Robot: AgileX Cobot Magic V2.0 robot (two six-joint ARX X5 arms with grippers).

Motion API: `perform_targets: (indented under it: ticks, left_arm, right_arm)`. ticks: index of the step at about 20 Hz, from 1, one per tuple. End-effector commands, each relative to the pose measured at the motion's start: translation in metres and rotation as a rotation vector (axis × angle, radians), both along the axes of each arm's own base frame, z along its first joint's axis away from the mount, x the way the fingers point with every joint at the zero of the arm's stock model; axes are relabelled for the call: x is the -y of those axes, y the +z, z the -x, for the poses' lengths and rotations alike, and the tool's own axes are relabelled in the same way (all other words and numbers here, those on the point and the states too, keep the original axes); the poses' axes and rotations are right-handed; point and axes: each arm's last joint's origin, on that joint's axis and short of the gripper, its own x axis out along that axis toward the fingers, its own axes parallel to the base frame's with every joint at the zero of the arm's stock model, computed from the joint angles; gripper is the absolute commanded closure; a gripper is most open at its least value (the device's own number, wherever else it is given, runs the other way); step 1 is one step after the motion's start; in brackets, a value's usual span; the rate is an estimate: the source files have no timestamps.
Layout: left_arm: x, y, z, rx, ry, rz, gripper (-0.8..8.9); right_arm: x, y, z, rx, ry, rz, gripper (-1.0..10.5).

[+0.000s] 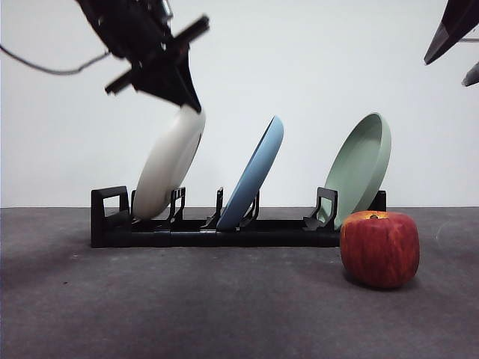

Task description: Take the yellow plate from the plate rack,put the plate on the table,take the apple from the table,put the apple in the plate

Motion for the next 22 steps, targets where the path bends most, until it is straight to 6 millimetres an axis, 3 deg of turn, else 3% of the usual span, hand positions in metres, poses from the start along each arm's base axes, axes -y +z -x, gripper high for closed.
perform_targets:
  ticks: [1,6,10,14,22]
  left_arm:
    - [0.001,0.036,0.018,0.079,-0.061,-0.034,8.22]
    - [0.005,0.101,0.075,0.163,-0.201,-0.073,8.22]
    - [-0.001,0.132,0.136,0.206,-0.315,-0.095,8.22]
    - [-0.004,0.141,0.185,0.190,-0.399,-0.165,8.22]
    - [0.043,0.122,0.227,0.183,-0.479,-0.353,8.22]
  right_arm:
    - [0.000,0.001,-0.001,0.009,0.003,0.007,6.6]
    - [0.000,0.001,-0.001,0.009,0.003,0.007,6.6]
    - [0.000,0.001,-0.001,0.009,0.004,0.006,6.6]
    - [0.000,0.001,-0.001,0.009,0.003,0.007,6.6]
    - [0.000,0.001,-0.001,0.009,0.003,0.007,6.6]
